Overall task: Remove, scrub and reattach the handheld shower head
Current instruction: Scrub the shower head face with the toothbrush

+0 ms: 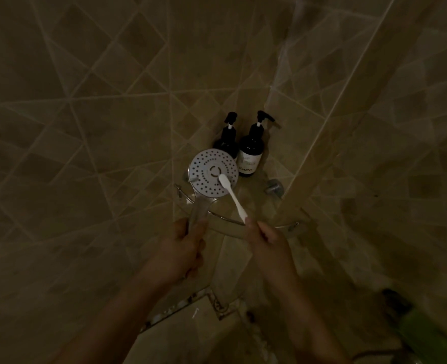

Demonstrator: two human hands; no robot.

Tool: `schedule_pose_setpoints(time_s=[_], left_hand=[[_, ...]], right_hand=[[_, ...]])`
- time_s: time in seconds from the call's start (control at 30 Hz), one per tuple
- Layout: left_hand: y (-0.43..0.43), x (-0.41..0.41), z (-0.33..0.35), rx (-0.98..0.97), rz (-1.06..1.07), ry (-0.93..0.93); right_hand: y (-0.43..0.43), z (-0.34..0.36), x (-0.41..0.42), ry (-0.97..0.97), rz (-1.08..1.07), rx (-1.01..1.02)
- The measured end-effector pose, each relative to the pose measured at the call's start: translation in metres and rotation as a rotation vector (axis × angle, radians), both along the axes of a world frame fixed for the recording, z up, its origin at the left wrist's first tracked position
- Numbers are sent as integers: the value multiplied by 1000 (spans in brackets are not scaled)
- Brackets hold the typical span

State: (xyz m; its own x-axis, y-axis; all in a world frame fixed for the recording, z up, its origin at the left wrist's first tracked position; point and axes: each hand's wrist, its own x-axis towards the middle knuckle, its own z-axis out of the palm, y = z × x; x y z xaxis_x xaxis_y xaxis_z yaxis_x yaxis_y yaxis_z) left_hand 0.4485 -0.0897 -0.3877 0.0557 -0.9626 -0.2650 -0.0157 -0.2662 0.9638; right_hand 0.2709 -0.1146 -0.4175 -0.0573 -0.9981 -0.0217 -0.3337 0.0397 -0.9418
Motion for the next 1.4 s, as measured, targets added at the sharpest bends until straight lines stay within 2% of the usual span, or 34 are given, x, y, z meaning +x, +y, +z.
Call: schedule_pose_setpoints(time_s=[0.1,0.2,0.33,0.43,0.53,0.63,0.73,0.8,0.93,1.03,1.13,1.27,1.4], left_hand=[[2,0,2,21,25,14],[4,1,4,36,41,44],[6,2,4,17,33,34],[5,-2,5,0,25,16],[3,-3,5,25,28,19],[1,-5,7,31,24,10],[0,-5,9,-2,30,-25],[-1,-6,10,-25,11,-62],[-2,-7,9,-29,-1,-24],[-1,-9,9,-37,-15,-34],[1,-8,8,-31,-2,-11],[4,-8,9,-58,7,-10],[6,-6,10,-62,3,25]], right_hand=[[0,2,5,7,44,0],[-3,3,2,-33,-50,-13],[2,3,5,10,89,2],[0,1,3,-26,-31,-34],[1,6,6,-1,58,20],[-2,9,2,-4,0,31],[-1,9,1,43,93,55],[-1,9,0,-14,22,44],[-2,14,-1,26,90,21],[-3,14,-4,-16,27,24],[0,10,-3,14,123,26],[-2,8,-5,-49,-3,18],[1,10,-4,-29,80,41]])
